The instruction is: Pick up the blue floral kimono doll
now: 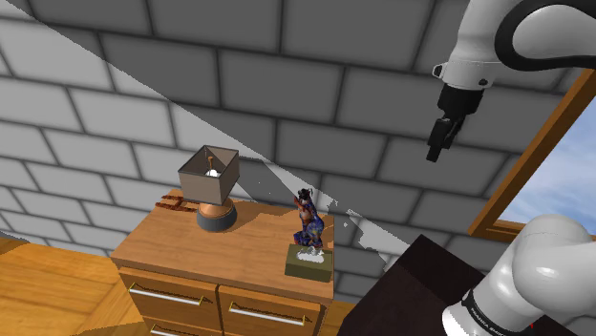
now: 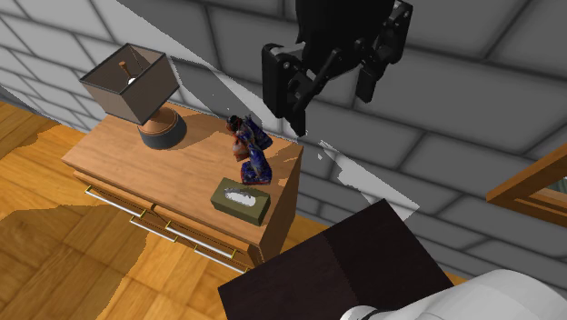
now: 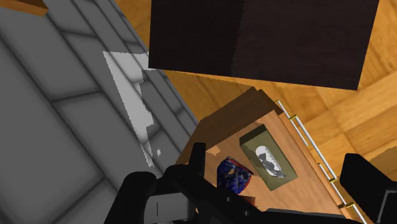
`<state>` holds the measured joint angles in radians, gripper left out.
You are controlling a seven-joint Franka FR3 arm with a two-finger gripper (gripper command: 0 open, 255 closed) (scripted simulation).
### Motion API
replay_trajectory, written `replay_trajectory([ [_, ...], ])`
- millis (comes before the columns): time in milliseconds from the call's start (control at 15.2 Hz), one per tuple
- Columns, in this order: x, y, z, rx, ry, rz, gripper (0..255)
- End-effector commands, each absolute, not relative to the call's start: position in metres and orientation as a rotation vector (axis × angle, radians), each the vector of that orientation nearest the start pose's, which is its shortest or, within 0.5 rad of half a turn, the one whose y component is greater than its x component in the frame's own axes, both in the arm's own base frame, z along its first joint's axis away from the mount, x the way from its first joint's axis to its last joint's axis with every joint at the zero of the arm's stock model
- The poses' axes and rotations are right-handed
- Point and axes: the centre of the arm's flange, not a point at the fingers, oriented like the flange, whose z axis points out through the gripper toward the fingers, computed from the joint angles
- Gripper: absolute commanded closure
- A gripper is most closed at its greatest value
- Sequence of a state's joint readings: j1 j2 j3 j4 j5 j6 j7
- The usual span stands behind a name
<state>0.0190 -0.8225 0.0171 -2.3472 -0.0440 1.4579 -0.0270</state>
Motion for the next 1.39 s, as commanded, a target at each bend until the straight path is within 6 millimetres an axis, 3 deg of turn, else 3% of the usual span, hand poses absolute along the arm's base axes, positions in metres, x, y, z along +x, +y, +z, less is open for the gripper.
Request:
replay_trajectory([
  [0, 0.285, 0.007, 0.596, -3.195, -0.086, 0.107, 0],
  [1320, 0.488, 0.018, 0.420, -3.164, -0.027, 0.173, 0],
])
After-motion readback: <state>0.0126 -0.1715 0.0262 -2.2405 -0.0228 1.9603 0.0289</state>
